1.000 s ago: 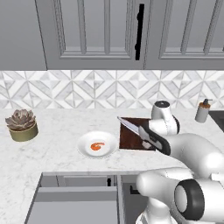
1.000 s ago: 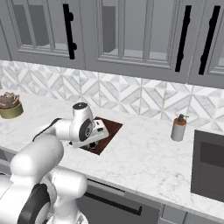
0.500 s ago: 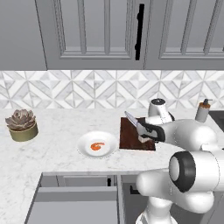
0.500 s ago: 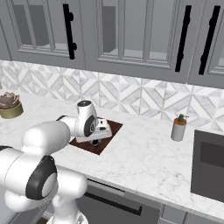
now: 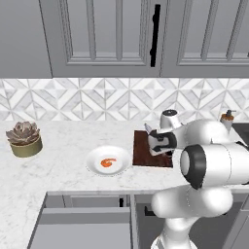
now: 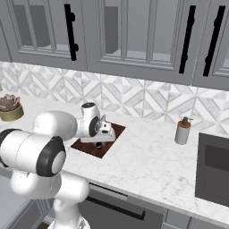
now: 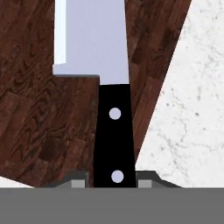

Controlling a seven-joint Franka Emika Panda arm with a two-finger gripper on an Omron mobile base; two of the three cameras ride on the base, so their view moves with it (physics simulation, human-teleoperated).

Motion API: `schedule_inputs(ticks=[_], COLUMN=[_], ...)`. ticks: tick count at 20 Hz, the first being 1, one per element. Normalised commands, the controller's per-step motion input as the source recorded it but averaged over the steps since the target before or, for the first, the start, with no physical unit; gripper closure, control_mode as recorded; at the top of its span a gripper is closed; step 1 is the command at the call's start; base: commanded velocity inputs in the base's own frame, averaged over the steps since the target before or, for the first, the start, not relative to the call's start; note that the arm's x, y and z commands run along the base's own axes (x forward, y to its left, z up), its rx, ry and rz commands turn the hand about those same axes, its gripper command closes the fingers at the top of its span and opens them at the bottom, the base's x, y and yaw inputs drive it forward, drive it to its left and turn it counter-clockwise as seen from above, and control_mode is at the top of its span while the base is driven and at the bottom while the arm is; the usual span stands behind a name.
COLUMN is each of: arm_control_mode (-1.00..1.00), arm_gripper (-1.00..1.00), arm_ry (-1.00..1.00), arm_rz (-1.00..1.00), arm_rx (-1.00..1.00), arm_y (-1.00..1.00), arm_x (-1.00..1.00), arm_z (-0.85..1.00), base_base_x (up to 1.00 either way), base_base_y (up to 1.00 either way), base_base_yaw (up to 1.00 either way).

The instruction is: Pick up the knife from the drawer and place it on the cutting board. Then place the meat from the plate to the cutting board.

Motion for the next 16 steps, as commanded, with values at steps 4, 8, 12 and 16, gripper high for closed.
schedule_inputs(ticks=[4, 8, 12, 16], arm_control_mode=[-1.00, -1.00, -1.00, -1.00], arm_gripper=[1.00, 1.00, -1.00, -1.00], arm_ry=[0.03, 0.04, 0.04, 0.00], arm_rz=[-0.10, -0.09, -0.09, -0.01], arm_rx=[0.00, 0.00, 0.00, 0.00], arm_y=[0.00, 0.00, 0.05, 0.18], arm_x=[0.33, 0.33, 0.37, 0.11], arm_z=[-0.31, -0.30, -0.29, -0.08], base_base_x=[0.00, 0.00, 0.00, 0.00], base_base_y=[0.00, 0.00, 0.00, 0.00], base_base_yaw=[0.00, 0.00, 0.00, 0.00])
